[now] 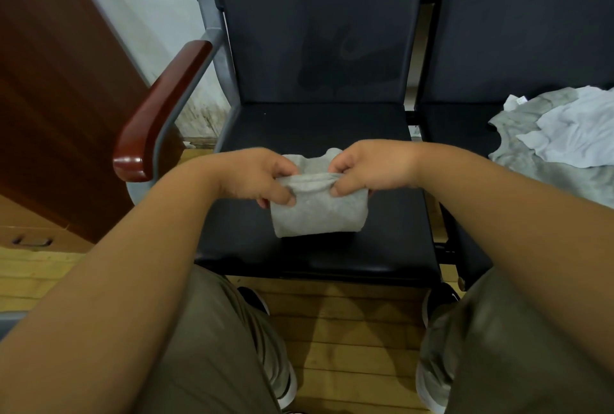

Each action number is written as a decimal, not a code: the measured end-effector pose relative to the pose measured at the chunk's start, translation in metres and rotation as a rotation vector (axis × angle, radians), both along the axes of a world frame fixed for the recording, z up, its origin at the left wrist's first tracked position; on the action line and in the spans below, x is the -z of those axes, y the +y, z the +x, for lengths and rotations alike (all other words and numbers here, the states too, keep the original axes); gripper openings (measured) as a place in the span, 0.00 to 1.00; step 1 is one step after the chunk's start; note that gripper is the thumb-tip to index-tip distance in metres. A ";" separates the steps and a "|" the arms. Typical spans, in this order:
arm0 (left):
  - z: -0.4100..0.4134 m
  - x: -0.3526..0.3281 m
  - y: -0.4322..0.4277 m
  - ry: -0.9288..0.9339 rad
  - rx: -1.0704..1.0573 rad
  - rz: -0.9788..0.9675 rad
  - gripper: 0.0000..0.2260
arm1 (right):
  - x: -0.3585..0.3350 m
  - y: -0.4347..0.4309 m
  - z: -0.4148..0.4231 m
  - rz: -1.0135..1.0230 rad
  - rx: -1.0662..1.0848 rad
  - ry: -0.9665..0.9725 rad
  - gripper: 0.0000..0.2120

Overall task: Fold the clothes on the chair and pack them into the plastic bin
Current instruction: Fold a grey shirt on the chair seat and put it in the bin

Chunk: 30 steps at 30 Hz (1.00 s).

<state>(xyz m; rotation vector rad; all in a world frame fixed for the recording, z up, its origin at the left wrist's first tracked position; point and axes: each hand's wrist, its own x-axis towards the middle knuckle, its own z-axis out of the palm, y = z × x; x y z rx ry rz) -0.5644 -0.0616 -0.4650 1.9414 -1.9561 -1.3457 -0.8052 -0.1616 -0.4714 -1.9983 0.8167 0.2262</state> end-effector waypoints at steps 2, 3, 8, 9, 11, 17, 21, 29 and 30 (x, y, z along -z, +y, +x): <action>0.006 0.002 -0.008 -0.054 -0.120 -0.161 0.05 | 0.002 -0.007 0.004 -0.029 0.105 -0.070 0.06; 0.009 0.005 -0.014 -0.085 -0.190 -0.240 0.04 | 0.006 -0.012 0.007 -0.060 0.182 -0.114 0.06; 0.015 0.024 -0.049 -0.185 -0.335 -0.415 0.05 | 0.028 -0.041 0.030 -0.208 0.443 -0.255 0.06; 0.015 0.028 -0.056 -0.210 -0.331 -0.422 0.06 | 0.033 -0.047 0.035 -0.216 0.466 -0.261 0.06; 0.018 0.039 -0.070 -0.267 -0.316 -0.429 0.07 | 0.044 -0.058 0.042 -0.247 0.480 -0.245 0.08; 0.023 0.068 -0.100 -0.361 -0.319 -0.344 0.07 | 0.074 -0.080 0.055 -0.339 0.455 -0.158 0.08; 0.023 0.079 -0.110 -0.399 -0.317 -0.292 0.09 | 0.086 -0.088 0.057 -0.377 0.447 -0.135 0.08; 0.019 0.084 -0.115 -0.428 -0.333 -0.153 0.13 | 0.102 -0.099 0.056 -0.418 0.357 0.036 0.26; 0.019 0.084 -0.115 -0.432 -0.325 -0.117 0.16 | 0.103 -0.099 0.054 -0.399 0.338 0.065 0.28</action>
